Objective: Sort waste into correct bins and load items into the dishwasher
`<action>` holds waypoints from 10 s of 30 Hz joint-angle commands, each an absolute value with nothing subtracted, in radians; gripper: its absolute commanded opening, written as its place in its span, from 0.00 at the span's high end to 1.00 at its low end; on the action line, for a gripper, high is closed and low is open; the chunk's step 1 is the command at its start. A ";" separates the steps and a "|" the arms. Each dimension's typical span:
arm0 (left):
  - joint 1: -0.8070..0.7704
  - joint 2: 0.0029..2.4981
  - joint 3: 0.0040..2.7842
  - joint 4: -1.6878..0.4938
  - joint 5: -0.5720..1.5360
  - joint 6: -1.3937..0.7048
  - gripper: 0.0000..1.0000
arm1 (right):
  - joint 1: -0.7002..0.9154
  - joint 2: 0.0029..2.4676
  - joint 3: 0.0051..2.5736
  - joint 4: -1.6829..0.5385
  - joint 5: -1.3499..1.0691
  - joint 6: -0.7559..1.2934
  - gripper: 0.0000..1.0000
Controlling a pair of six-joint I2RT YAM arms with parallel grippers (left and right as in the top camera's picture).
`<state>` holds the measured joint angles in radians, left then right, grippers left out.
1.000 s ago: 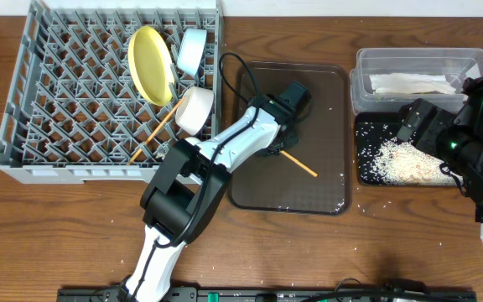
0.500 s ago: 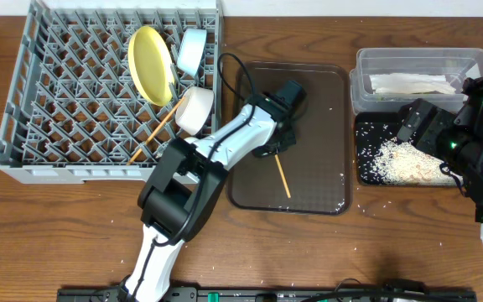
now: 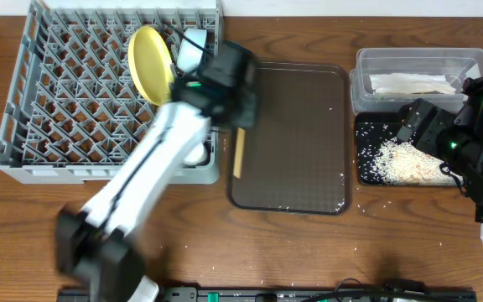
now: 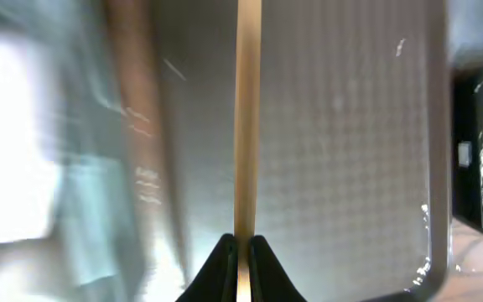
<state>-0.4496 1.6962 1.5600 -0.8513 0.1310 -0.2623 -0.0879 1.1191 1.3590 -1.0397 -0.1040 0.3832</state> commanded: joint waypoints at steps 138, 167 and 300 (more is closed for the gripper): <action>-0.883 2.423 1.856 -0.311 -0.073 0.078 0.59 | -0.092 1.121 1.365 -1.041 -0.102 0.392 0.01; -0.859 2.424 1.855 -0.667 -0.093 -0.316 0.59 | -0.092 1.121 1.365 -1.041 -0.102 0.392 0.01; 0.131 0.216 0.539 -0.560 -0.015 -0.256 0.03 | -0.092 1.121 1.365 -1.041 -0.102 0.392 0.01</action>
